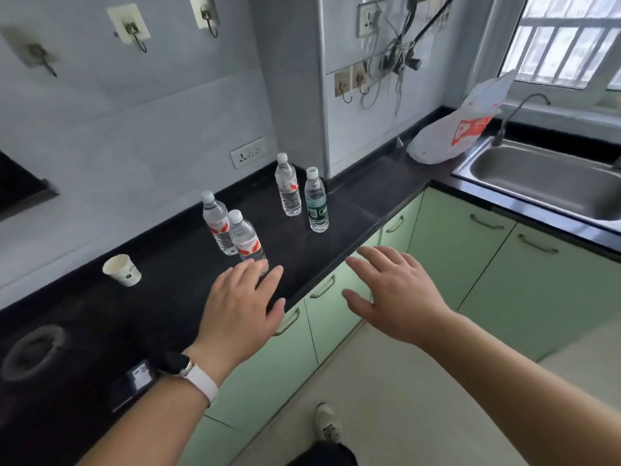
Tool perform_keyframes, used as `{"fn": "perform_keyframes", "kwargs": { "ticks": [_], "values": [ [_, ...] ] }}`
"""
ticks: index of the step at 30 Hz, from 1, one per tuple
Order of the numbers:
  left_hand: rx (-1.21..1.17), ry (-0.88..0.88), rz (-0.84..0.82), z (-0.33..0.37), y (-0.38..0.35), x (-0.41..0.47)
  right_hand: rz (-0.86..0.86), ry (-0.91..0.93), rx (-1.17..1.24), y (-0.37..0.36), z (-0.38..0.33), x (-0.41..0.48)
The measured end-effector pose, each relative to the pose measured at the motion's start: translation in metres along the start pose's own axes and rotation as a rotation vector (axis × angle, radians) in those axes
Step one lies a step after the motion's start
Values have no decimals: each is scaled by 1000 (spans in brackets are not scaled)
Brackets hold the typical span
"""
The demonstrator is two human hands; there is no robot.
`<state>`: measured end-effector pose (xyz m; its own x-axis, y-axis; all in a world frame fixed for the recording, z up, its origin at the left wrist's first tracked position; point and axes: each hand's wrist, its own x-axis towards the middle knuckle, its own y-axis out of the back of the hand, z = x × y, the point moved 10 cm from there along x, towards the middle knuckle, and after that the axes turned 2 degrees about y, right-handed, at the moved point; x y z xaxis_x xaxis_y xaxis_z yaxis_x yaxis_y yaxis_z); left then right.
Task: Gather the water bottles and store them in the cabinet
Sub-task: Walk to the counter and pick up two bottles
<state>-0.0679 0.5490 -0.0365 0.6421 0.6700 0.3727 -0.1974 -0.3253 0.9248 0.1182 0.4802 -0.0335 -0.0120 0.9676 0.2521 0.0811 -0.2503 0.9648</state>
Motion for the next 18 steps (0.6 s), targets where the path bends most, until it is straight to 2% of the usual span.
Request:
{"fn": "perform_keyframes", "kwargs": {
  "ticks": [8,14,18],
  "values": [
    [-2,119,-1,-49,-66,52,-78,35,-28,-42,37,72],
    [-51,349,82,-118,-109,74,-62,71,-22,-64,57,143],
    [-125,525,102,-150,-140,76,-98,5,22,-90,75,187]
  ]
}}
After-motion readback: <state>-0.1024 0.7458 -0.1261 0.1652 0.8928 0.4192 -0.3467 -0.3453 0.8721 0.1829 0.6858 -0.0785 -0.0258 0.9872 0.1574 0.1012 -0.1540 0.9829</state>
